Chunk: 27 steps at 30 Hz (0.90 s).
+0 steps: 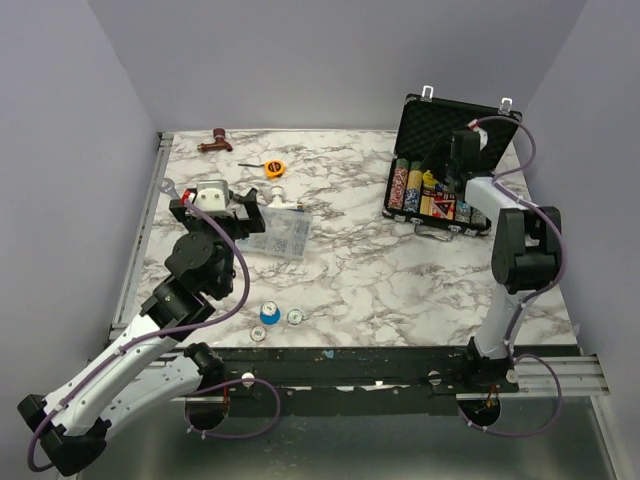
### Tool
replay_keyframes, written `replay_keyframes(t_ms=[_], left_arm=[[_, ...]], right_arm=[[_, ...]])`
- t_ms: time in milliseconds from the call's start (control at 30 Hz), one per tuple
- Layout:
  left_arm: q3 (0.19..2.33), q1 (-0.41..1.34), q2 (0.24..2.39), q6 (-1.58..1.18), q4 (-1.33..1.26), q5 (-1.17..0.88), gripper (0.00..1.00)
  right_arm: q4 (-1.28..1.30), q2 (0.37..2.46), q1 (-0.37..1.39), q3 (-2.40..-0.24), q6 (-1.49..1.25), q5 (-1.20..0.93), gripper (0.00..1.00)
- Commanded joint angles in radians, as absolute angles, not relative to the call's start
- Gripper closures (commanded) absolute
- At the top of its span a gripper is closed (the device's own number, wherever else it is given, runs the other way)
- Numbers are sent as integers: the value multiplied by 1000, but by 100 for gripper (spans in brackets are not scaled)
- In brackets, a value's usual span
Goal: Pack up texas hold em set
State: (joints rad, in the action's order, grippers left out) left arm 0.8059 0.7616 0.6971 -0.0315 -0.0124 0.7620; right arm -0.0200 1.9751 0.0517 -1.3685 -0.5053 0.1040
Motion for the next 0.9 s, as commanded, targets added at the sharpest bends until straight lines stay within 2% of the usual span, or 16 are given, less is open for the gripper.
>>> replay_keyframes(t_ms=[0,133,267,400,500,667,867], left_arm=[[831,769,707,-41,-11,736,1],[834,769,742,-69,-2,714,1],[859,769,826,-146,87,692,1],[915,769,895,-322,299,644,1],[896,766,882,-493,487,616,1],[854,757,828,-764,833,494,1],[682,724,826,-972,914,237,1]], right_arm=[[44,1811,67,-1338,-518,113,21],[80,1766,117,-1314,-555,63,21],[43,1737,333,-1260,-514,24,21],[9,1706,499,-1175,-466,14,21],[-40,1683,518,-1111,-487,-84,21],[-24,1673,518,-1107,-489,-81,21],[-45,1646,518,-1097,-512,-147,22]])
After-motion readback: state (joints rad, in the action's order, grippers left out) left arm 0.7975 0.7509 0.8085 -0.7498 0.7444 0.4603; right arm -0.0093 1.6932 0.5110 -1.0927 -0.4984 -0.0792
